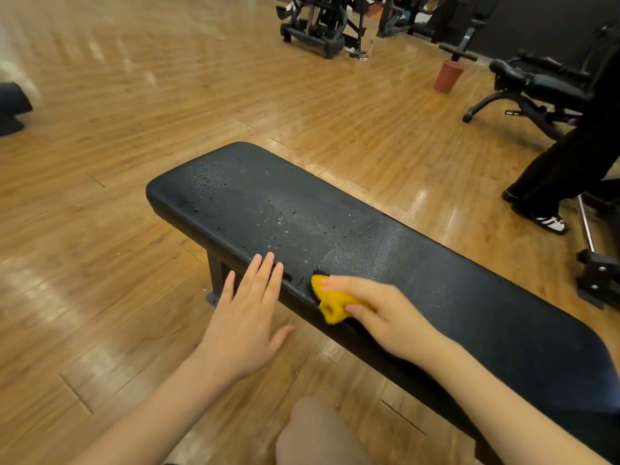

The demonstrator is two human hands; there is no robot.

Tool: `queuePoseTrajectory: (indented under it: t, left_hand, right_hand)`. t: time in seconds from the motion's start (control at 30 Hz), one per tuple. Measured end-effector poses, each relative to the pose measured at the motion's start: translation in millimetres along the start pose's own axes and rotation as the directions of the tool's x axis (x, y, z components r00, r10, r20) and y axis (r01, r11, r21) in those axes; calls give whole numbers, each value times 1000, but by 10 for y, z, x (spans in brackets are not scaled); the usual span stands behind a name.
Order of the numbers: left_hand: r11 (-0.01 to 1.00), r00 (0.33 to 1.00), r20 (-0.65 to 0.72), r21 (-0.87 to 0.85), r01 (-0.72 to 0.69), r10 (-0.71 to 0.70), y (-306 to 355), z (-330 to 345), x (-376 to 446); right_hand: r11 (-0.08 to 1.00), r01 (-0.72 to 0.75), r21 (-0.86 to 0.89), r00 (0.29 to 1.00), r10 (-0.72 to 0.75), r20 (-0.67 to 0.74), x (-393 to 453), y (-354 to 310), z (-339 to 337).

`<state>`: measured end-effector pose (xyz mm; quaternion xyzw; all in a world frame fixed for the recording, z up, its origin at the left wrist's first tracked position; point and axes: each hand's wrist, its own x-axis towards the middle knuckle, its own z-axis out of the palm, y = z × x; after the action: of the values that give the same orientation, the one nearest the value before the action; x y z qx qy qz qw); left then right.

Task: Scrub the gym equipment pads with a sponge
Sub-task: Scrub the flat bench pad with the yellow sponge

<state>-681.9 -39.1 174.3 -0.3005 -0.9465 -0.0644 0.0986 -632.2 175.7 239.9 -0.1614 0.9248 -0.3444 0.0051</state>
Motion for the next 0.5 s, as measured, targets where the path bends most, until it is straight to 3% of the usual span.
queuePoseTrajectory:
  t: [0.17,0.33,0.5]
  left_hand:
    - [1000,1000,12,2,13,-13,10,-15,-9]
    - [1000,1000,-7,-3,10,-10,11,-29,-9]
    - [1000,1000,-15,-12,6,-6,25,-11,-3]
  right_hand:
    - [974,-178,-142,953,135,-271,571,460,-551]
    - [842,-433,-321,893,352,-280,981,997,-565]
    - [824,-429,-369,896,335,-293,939,862,-460]
